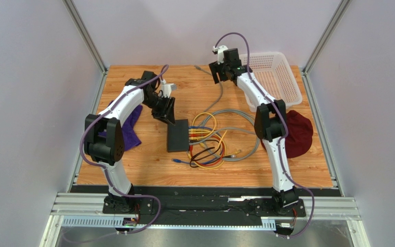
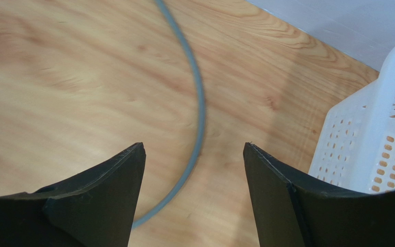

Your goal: Pull the plug from the switch port

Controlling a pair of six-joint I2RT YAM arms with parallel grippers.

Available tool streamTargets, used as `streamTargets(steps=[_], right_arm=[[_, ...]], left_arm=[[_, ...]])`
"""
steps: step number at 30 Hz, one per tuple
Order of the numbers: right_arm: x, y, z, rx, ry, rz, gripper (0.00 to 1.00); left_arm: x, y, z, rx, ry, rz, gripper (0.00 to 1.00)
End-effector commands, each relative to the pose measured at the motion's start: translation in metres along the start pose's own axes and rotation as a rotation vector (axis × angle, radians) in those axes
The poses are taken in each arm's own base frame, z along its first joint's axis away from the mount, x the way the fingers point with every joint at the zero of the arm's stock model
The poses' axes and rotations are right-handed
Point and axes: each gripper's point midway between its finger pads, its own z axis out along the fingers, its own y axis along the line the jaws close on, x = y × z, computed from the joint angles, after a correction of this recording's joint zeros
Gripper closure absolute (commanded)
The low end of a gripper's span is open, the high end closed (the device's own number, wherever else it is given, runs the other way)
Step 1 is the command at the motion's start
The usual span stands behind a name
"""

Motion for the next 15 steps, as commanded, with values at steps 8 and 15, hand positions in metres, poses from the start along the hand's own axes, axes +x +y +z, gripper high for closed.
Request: streamTargets(steps=[8,15], right_arm=[[-0.032,0.137,-0.142,-0.727,-0.069,0.045,0.15],[0.006,0.180,-0.155,-0.881,0.102,0.022,0.21]], left_arm=[[-0.043,-0.005,-0.065,-0.022,-0.178,0.015,0.30],[-0.049,0.011,-0.042,-0.031,-0.200,-0.116,0.32]])
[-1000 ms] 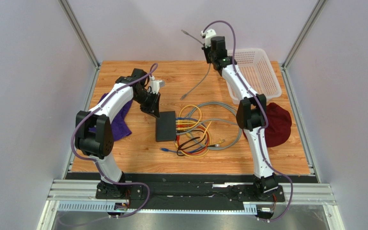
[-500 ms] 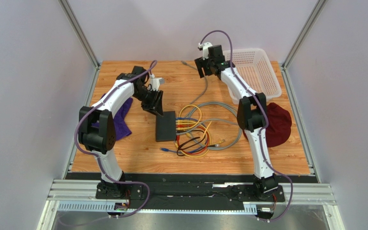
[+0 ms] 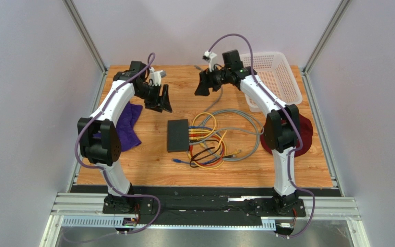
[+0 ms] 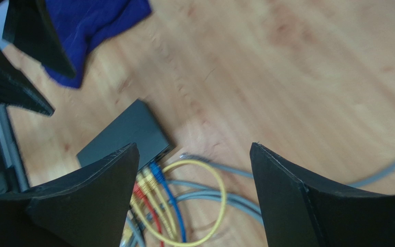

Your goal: Pull the plug from the switch port

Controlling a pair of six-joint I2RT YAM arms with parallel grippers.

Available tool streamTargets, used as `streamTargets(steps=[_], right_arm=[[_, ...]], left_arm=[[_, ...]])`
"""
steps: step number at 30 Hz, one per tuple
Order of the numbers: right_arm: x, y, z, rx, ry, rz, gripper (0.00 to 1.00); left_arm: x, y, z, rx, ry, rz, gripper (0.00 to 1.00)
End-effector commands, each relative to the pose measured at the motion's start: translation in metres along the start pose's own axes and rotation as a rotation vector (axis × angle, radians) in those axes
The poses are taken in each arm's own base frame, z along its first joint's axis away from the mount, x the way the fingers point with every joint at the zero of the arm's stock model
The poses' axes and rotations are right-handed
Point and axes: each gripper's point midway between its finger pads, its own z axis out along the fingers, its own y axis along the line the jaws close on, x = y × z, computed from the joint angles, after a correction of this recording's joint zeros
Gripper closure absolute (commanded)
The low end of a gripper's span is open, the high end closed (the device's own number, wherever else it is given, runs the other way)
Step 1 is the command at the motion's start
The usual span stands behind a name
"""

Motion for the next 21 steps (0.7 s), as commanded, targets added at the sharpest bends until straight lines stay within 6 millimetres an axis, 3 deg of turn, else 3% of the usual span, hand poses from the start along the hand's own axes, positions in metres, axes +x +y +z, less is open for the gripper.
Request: streamTargets(steps=[1,6,9,11,16,21], right_arm=[[0.035,0.035,0.015,-0.138,0.159,0.048,0.21],[0.060,0.047,0.024,-0.214,0.224,0.100,0.29],[0.078,0.036,0.040,-0.234,0.252,0.099,0.33],[0.078,0.036,0.046,-0.255,0.244,0.110,0.37],[0.079,0.060,0.061,-0.346,0.245,0.140,0.38],[0.092,0.058,0.069,-0.343,0.266,0.190,0.39]], left_arm=[[-0.006,0.003,0.005,-0.014,-0.046,-0.099,0.32],[0.009,0.024,0.026,-0.046,-0.011,-0.168,0.35],[0.013,0.035,0.039,-0.043,0.046,-0.137,0.37],[0.021,0.046,0.048,-0.067,0.102,-0.146,0.41],[0.046,0.039,0.065,0.031,0.145,-0.188,0.44],[0.056,0.041,0.074,0.049,0.162,-0.182,0.45]])
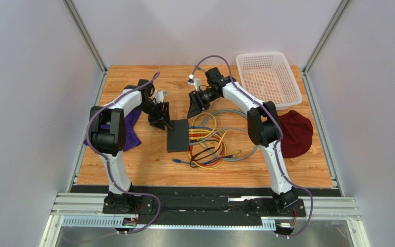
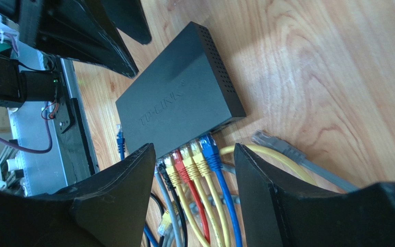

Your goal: Pull the plug from the switch port

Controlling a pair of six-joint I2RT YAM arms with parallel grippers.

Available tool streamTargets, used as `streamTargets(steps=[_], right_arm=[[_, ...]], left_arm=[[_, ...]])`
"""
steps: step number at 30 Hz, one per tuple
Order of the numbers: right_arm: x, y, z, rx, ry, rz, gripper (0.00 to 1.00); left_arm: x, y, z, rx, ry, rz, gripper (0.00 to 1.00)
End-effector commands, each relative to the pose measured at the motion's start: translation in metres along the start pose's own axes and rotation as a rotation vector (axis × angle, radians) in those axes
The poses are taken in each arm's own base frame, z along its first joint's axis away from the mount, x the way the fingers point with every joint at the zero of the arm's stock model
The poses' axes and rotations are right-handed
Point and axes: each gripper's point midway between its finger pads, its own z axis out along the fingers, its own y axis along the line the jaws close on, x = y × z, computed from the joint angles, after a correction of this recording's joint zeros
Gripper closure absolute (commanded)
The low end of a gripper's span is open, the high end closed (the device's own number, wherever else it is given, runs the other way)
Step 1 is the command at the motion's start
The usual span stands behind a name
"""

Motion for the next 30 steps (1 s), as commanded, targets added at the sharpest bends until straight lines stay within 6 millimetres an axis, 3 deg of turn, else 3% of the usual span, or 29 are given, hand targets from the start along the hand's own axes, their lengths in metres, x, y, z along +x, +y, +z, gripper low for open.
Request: streamTargets(steps=[1,11,20,30], right_arm=[[-0.011,0.015,0.006,-0.062,-0.025,-0.009,0.39],[0.013,0.003,0.030,-0.071,0.023,0.050,0.40],[0.035,-0.025,0.038,0.054,0.095,0.035,0.39],[0.062,-0.013,0.039,-0.027,0.168,0.073,0.48]], left_arm=[[-0.004,-0.004,0.004,0.054,-0.014,0.036,0.45],[-0.004,0.003,0.016,0.051,0.032,0.017,0.46],[-0.005,0.005,0.019,0.044,0.044,0.001,0.44],[-0.007,0.003,0.021,0.060,0.043,-0.004,0.47]])
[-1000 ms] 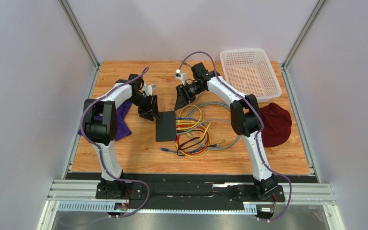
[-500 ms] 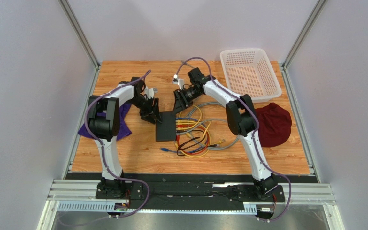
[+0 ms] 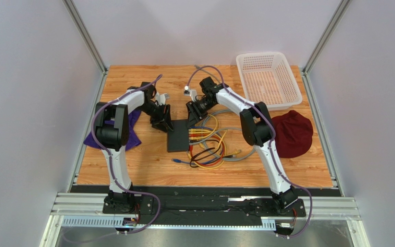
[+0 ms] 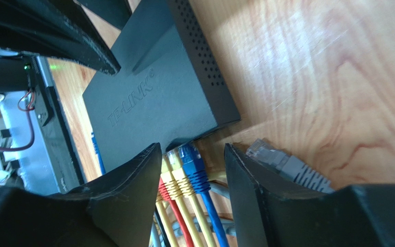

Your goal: Pull the plug from the switch port

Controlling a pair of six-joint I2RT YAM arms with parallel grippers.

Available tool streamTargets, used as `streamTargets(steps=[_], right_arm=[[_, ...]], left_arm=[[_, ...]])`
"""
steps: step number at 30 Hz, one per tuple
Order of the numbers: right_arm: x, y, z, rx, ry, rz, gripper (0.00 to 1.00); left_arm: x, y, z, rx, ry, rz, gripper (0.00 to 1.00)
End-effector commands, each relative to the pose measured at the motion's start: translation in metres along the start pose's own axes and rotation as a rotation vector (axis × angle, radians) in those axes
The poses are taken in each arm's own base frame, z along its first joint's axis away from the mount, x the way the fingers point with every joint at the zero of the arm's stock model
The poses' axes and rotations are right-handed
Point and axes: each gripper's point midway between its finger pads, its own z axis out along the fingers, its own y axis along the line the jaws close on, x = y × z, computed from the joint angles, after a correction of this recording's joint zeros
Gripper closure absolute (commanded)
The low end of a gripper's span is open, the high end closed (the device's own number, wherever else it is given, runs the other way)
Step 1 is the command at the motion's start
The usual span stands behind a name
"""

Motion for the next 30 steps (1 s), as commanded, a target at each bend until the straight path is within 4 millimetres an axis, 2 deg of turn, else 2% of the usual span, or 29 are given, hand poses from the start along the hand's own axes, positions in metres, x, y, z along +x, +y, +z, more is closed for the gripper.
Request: streamTargets(steps=[1,4,11,13,16,18,22,23,24,26,27,29,30], right_arm=[[0.023,0.006,0.004,-0.048,0.064,0.028,0.48],[0.029,0.010,0.006,-0.074,0.072,0.038,0.49],[0.030,0.007,0.006,-0.083,0.072,0.047,0.50],[0.029,0.008,0.004,-0.093,0.067,0.058,0.49],[0.026,0.007,-0.002,-0.105,0.050,0.081,0.44],[0.026,0.004,-0.005,-0.102,0.044,0.097,0.42],[0.025,-0.004,-0.007,-0.092,0.035,0.132,0.42],[0.026,-0.004,-0.006,-0.091,0.037,0.140,0.42],[0.027,-0.006,-0.006,-0.090,0.037,0.144,0.42],[0.027,-0.007,-0.007,-0.089,0.035,0.150,0.42],[0.027,-0.008,-0.006,-0.089,0.036,0.154,0.43],[0.029,-0.013,-0.006,-0.078,0.038,0.167,0.43],[0.029,-0.014,-0.005,-0.072,0.038,0.167,0.44]], left_arm=[[-0.010,-0.007,-0.002,0.027,-0.018,0.020,0.48],[-0.009,-0.010,0.000,0.032,-0.011,0.026,0.49],[-0.005,-0.012,0.007,0.015,0.012,0.029,0.50],[-0.011,-0.007,-0.003,-0.060,-0.016,0.058,0.50],[-0.026,-0.003,-0.033,-0.186,-0.103,0.106,0.47],[-0.031,-0.011,-0.052,-0.213,-0.160,0.129,0.40],[-0.030,-0.028,-0.063,-0.167,-0.194,0.140,0.39],[-0.027,-0.032,-0.060,-0.141,-0.187,0.138,0.42],[-0.025,-0.041,-0.055,-0.070,-0.176,0.143,0.54],[-0.015,-0.047,-0.044,-0.002,-0.136,0.122,0.66],[-0.011,-0.052,-0.035,0.040,-0.114,0.120,0.76],[-0.003,-0.051,-0.024,0.056,-0.080,0.113,0.85],[0.000,-0.050,-0.017,0.058,-0.061,0.110,0.95]])
